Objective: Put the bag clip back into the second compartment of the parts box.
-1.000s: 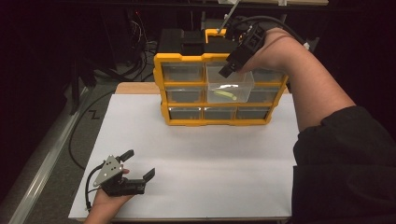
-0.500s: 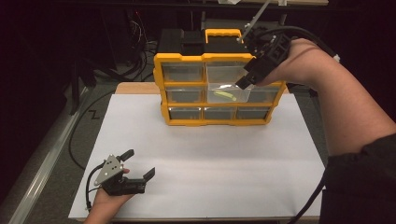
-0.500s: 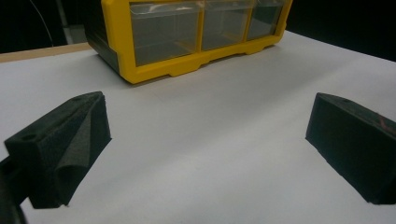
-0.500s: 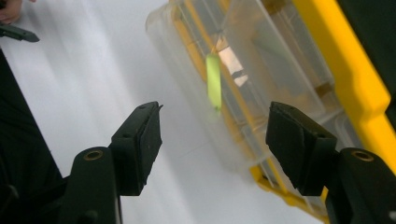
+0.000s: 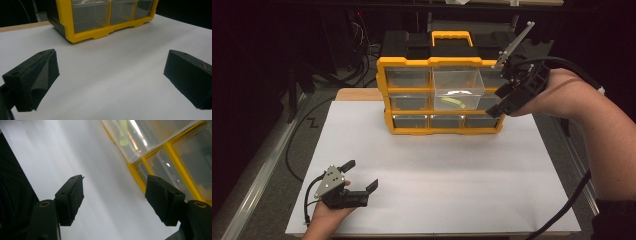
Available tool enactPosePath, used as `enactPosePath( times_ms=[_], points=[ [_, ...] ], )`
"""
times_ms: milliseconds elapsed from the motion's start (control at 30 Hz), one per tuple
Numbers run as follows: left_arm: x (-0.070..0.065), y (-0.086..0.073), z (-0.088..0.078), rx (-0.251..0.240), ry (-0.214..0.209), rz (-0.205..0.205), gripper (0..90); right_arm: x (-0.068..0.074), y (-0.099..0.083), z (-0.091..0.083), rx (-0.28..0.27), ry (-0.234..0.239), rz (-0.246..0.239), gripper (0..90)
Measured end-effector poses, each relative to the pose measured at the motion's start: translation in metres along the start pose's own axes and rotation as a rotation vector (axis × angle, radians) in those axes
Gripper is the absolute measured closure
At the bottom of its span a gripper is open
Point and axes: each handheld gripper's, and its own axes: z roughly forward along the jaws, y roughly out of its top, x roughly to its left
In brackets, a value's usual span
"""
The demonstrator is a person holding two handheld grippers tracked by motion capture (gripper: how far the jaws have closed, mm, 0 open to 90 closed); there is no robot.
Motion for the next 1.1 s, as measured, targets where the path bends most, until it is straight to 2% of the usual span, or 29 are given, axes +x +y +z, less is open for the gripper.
enactPosePath(
  times_ms=[300, 400, 600, 667, 800, 867, 1000, 1033, 1100],
  points=[
    [0.001, 0.000, -0.001, -0.005, 0.003, -0.006, 1.3, 0.010, -0.016, 0.011, 0.021, 0.005, 0.009, 22.3],
    [0.001, 0.000, 0.000, -0.005, 0.001, -0.004, 1.3, 0.012, -0.023, 0.020, 0.024, 0.005, 0.027, 17.0],
    [0.002, 0.001, -0.001, -0.006, -0.001, -0.004, 1.3, 0.012, -0.032, 0.033, 0.027, 0.015, 0.045, 14.2],
    [0.002, 0.000, 0.000, -0.006, 0.001, -0.008, 1.3, 0.016, -0.035, 0.045, 0.036, 0.030, 0.037, 12.3],
    [0.002, 0.001, -0.001, -0.011, 0.000, -0.006, 1.3, 0.018, -0.039, 0.057, 0.043, 0.039, 0.040, 10.2],
    [0.002, 0.001, -0.001, -0.009, -0.001, -0.005, 1.3, 0.020, -0.042, 0.069, 0.044, 0.045, 0.047, 6.4],
    [0.002, 0.001, -0.001, -0.008, -0.002, -0.004, 1.3, 0.020, -0.046, 0.081, 0.049, 0.044, 0.055, 2.2],
    [0.002, 0.001, -0.001, -0.010, -0.002, -0.005, 1.3, 0.021, -0.050, 0.091, 0.053, 0.040, 0.066, 0.0],
    [0.002, 0.001, -0.001, -0.010, -0.002, -0.005, 1.3, 0.021, -0.052, 0.094, 0.056, 0.039, 0.074, 0.0]
  ],
)
